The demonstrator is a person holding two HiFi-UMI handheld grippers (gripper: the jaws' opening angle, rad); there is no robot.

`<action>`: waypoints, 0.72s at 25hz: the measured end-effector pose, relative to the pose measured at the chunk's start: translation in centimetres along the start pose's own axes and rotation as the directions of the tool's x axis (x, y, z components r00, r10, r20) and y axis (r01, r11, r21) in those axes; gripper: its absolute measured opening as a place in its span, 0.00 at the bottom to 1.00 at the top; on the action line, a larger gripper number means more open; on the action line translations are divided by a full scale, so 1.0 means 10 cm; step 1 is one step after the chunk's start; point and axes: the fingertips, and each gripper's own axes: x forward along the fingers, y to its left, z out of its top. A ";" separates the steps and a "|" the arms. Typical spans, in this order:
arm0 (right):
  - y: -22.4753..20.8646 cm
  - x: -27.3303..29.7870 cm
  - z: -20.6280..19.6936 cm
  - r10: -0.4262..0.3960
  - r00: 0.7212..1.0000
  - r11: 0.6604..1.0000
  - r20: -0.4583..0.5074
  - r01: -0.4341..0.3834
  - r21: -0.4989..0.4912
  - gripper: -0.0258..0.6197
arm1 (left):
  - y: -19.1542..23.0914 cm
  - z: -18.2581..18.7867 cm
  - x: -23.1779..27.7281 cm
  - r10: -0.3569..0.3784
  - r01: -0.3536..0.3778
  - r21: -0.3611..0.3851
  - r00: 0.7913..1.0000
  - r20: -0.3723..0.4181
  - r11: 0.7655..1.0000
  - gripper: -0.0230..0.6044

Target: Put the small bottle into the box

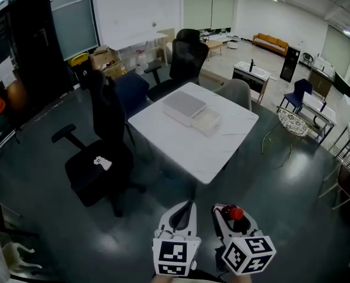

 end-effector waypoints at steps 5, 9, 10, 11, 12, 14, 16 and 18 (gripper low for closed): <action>-0.17 0.13 0.02 -0.008 1.000 1.000 -0.017 0.008 0.011 0.39 | -0.04 -0.01 0.24 -0.011 0.011 -0.004 1.000 -0.017 1.000 0.07; -0.29 0.27 0.04 -0.019 0.999 1.000 -0.026 0.019 0.020 0.39 | -0.04 -0.04 0.44 -0.025 0.025 -0.005 0.999 -0.032 1.000 0.07; -0.32 0.31 0.06 -0.020 0.999 1.000 -0.027 0.021 0.021 0.39 | -0.03 -0.03 0.50 -0.027 0.027 -0.005 0.999 -0.034 1.000 0.07; -0.35 0.35 0.09 -0.022 0.999 1.000 -0.027 0.022 0.021 0.39 | -0.03 -0.02 0.56 -0.029 0.029 -0.006 0.999 -0.036 1.000 0.07; -0.38 0.40 0.12 -0.023 0.999 0.999 -0.027 0.023 0.022 0.39 | -0.02 -0.01 0.63 -0.031 0.031 -0.006 0.999 -0.037 1.000 0.07; -0.42 0.50 0.18 -0.025 0.999 0.999 -0.028 0.026 0.022 0.39 | 0.03 0.04 0.76 -0.033 0.033 -0.007 0.999 -0.038 0.999 0.07; -0.48 0.63 0.24 -0.028 0.999 0.999 -0.027 0.028 0.023 0.39 | 0.08 0.08 0.89 -0.034 0.033 -0.006 0.999 -0.035 0.999 0.07; -0.53 0.76 0.30 -0.030 0.999 0.999 -0.026 0.030 0.024 0.39 | 0.14 0.12 1.04 -0.035 0.035 -0.005 0.999 -0.033 0.999 0.07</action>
